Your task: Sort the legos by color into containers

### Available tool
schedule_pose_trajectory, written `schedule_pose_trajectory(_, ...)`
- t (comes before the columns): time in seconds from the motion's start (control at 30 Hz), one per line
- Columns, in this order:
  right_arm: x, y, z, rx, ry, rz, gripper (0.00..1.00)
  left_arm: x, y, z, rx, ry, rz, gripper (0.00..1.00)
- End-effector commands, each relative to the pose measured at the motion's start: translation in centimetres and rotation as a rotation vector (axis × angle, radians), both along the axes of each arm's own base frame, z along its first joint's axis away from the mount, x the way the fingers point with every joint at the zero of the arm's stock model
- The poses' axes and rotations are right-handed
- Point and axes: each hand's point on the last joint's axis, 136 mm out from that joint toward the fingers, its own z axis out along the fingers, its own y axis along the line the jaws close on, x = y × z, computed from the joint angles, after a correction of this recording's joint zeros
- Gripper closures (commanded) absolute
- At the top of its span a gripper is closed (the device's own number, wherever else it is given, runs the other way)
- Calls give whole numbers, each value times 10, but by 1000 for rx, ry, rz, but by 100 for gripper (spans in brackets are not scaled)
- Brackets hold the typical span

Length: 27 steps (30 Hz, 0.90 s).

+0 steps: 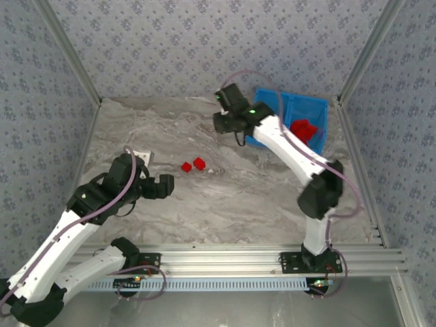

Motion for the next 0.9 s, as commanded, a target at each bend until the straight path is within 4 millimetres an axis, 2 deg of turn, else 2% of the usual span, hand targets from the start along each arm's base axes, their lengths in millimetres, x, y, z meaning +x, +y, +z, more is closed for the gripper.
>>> schedule_pose_trajectory(0.0, -3, -63, 6, -73, -71, -151, 69, 4, -19, 7, -54, -40, -87, 1)
schedule_pose_trajectory(0.1, -16, -121, 15, -72, -127, -281, 69, 1, -39, 10, -118, -53, -187, 1)
schedule_pose_trajectory(0.17, -20, -158, 10, -63, -121, -369, 69, 0, -52, 16, -170, -70, -247, 1)
schedule_pose_trajectory(0.23, -23, -194, 0, -61, -105, -447, 69, -4, -66, 25, -235, -103, -316, 1)
schedule_pose_trajectory(0.3, -22, -226, -18, -56, -67, -511, 69, -12, -83, 39, -317, -147, -418, 1)
schedule_pose_trajectory(0.4, -14, -260, -46, -58, 0, -563, 69, -22, -94, 52, -381, -193, -496, 1)
schedule_pose_trajectory(0.53, 2, -293, -81, -65, 98, -626, 69, -27, -93, 58, -381, -212, -514, 1)
schedule_pose_trajectory(0.57, 12, -297, -86, -55, 95, -636, 69, -27, -92, 58, -376, -211, -509, 1)
schedule_pose_trajectory(0.73, 42, -305, -122, -65, 180, -637, 67, -25, -85, 54, -362, -206, -463, 1)
schedule_pose_trajectory(0.87, 59, -319, -144, -113, 232, -684, 67, -24, -81, 51, -353, -196, -435, 1)
